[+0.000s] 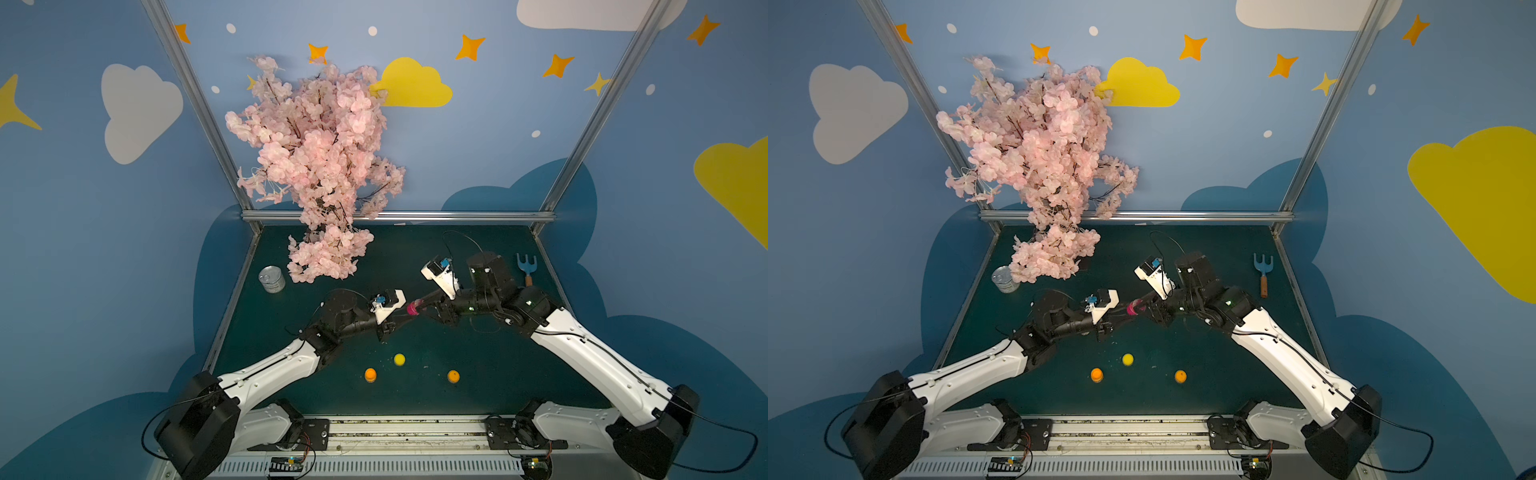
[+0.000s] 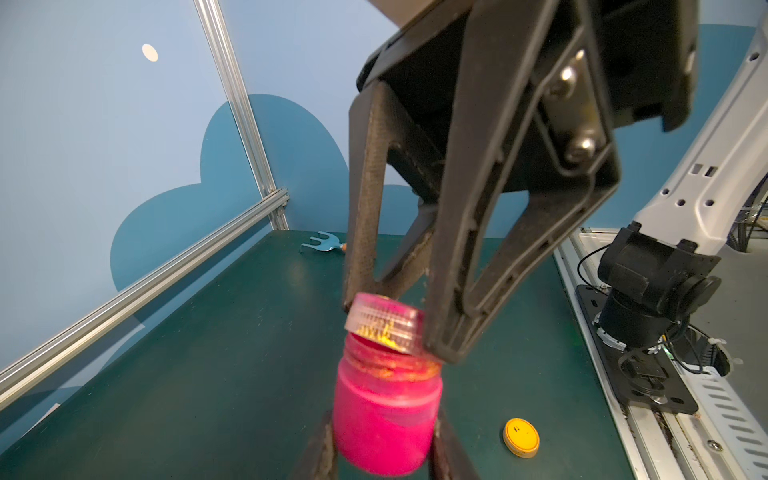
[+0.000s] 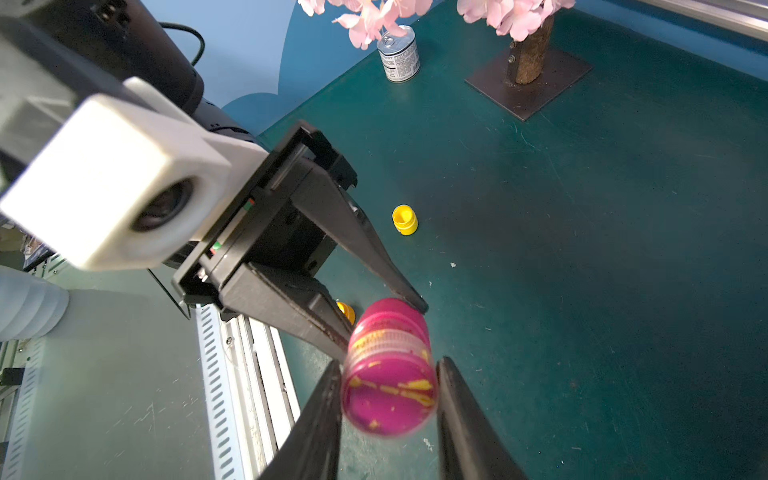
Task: Close the paint jar lid
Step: Close the lid on the paint jar.
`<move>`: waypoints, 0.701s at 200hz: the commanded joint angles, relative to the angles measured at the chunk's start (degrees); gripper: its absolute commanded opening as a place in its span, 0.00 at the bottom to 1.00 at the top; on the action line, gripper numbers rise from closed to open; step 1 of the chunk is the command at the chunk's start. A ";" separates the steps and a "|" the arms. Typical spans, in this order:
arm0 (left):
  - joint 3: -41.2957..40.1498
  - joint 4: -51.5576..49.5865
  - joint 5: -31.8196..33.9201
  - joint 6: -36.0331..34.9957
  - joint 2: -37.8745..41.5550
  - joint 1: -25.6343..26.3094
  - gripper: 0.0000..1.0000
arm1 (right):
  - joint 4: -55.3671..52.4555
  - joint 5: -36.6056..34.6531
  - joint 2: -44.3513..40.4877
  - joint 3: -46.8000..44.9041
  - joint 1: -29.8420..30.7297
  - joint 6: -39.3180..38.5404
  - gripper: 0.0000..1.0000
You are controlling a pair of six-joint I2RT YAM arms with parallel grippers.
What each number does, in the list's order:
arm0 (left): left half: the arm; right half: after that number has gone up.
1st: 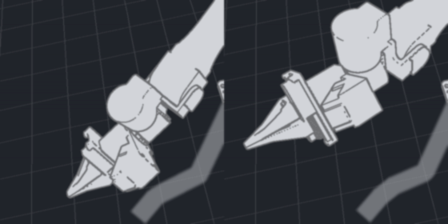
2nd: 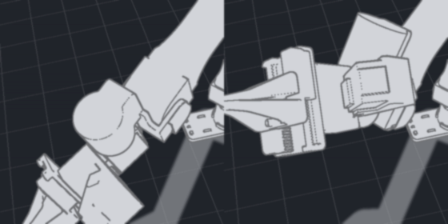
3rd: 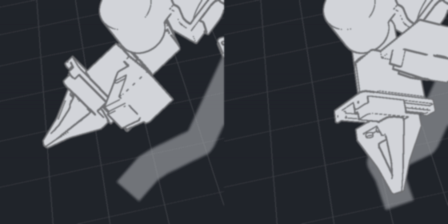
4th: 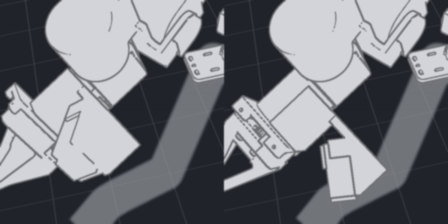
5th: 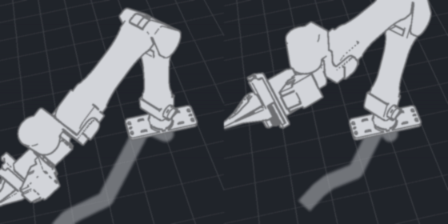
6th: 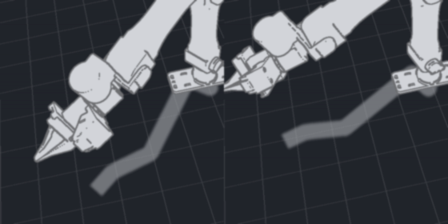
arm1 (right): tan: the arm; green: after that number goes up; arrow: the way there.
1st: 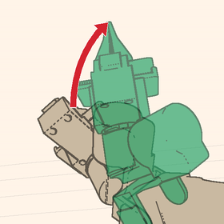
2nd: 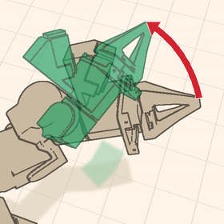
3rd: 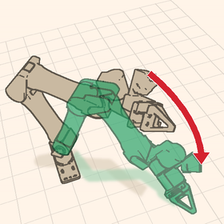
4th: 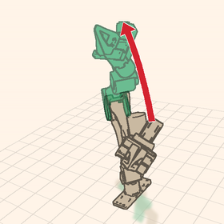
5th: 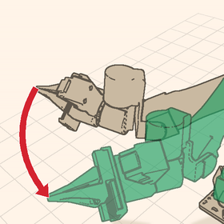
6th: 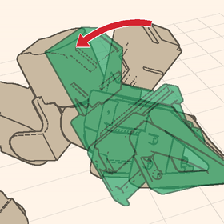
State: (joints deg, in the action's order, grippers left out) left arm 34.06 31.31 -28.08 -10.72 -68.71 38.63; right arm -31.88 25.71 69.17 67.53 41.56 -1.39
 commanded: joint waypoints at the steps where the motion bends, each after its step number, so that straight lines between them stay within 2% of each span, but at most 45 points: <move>1: 2.47 0.54 -1.71 -0.57 -0.37 0.13 0.23 | 0.25 1.00 0.84 1.51 0.69 -0.72 0.34; 59: 4.66 -3.89 -3.40 -2.53 -0.21 -0.04 0.23 | -2.66 1.31 2.00 2.26 1.10 -3.45 0.34; 140: 9.13 -15.34 -8.56 -6.41 1.56 -1.80 0.22 | -8.02 -0.41 3.14 3.58 2.20 -8.17 0.33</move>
State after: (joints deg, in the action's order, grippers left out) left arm 40.16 16.80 -32.93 -15.46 -69.08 37.06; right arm -36.23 24.51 71.26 69.97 42.83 -7.09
